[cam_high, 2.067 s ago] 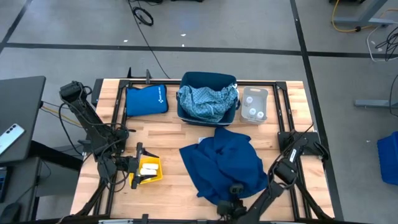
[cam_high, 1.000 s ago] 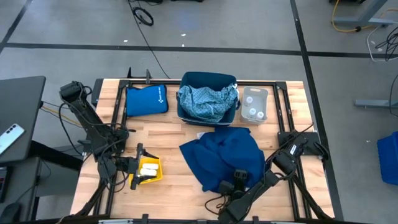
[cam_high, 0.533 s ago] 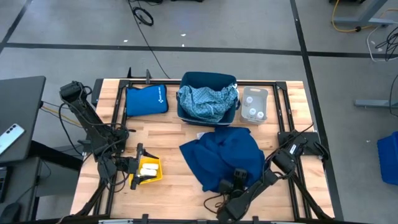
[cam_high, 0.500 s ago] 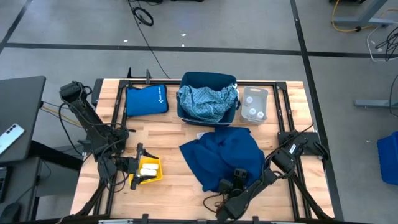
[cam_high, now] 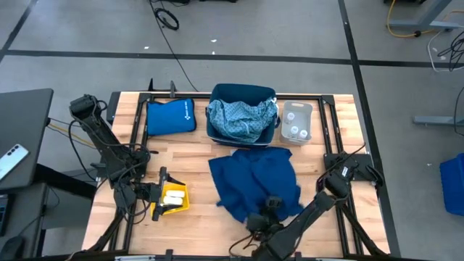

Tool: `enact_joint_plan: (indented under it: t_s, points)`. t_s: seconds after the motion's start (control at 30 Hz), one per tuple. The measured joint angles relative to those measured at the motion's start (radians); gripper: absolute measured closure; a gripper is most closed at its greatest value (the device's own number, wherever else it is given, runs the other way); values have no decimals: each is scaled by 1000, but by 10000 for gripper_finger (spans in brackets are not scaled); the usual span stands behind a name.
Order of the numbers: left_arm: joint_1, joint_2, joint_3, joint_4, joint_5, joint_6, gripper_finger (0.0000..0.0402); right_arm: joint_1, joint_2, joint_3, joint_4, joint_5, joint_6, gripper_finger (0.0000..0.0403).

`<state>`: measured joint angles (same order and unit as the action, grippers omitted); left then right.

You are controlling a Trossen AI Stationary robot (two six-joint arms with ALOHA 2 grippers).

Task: Pick & Place Medicine items
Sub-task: Put the blue patient gown into the blue bin

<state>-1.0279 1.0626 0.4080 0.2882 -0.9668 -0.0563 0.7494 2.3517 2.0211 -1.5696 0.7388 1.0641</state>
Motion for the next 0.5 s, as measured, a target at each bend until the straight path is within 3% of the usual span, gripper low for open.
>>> enact_joint_plan:
  t_s: [0.23, 0.33, 0.5]
  points:
    - [0, 0, 0, 2, 0, -6, 40, -7, -118, 142, 0, 207, -138, 401]
    - [0, 0, 0, 2, 0, -6, 40, -19, -164, 182, 0, 229, -206, 401]
    - [0, 0, 0, 2, 7, -6, 40, -58, -258, 202, 0, 175, -238, 401]
